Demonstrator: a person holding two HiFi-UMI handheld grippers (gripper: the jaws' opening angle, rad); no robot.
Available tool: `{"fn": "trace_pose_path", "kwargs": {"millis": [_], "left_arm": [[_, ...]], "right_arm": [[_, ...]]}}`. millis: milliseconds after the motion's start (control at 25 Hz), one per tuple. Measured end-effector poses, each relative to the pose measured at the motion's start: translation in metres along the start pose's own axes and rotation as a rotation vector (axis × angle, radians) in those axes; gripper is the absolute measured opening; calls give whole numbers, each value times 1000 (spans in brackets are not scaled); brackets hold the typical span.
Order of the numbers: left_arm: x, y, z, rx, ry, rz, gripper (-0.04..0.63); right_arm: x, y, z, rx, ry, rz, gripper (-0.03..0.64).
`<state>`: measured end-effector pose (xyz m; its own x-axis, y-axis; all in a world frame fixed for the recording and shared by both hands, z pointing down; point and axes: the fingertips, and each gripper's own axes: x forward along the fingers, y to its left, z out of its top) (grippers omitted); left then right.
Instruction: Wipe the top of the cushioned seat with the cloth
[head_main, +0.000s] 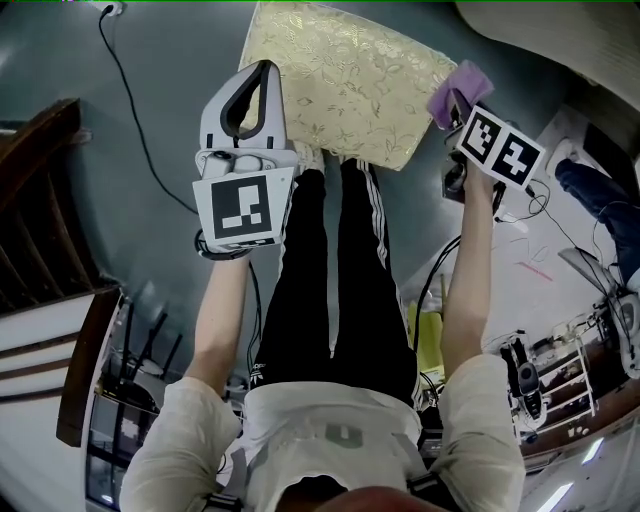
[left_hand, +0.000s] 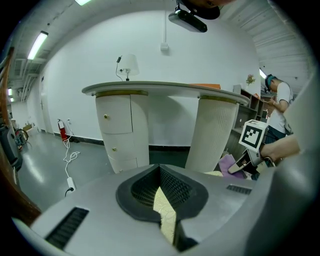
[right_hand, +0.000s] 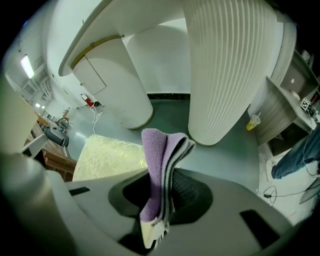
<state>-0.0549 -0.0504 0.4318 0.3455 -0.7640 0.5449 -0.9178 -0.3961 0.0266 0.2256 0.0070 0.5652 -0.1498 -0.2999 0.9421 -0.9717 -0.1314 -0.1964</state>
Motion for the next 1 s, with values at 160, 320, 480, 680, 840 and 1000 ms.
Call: {"fn": "trace_pose_path", "kwargs": {"millis": [160, 320, 480, 680, 840, 1000], "left_arm": [[-1, 7, -14, -20, 105, 17, -8], [-8, 17, -24, -60, 168, 35, -8], [-21, 26, -42, -144, 241, 52, -8], [-42, 38, -53, -174, 244, 92, -8], [-53, 42, -64, -200, 249, 126, -8], [-62, 51, -76, -207, 249, 149, -8]], "right_arm": [[-38, 40, 37, -99, -222, 41, 91], [-103, 119, 86, -265, -562, 147, 91], [-144, 183, 107, -330, -722, 260, 91], [-164, 251, 112, -363, -773, 424, 92], [-131, 293, 98, -276, -641, 591, 91], [-46, 319, 64, -95, -388, 656, 91]]}}
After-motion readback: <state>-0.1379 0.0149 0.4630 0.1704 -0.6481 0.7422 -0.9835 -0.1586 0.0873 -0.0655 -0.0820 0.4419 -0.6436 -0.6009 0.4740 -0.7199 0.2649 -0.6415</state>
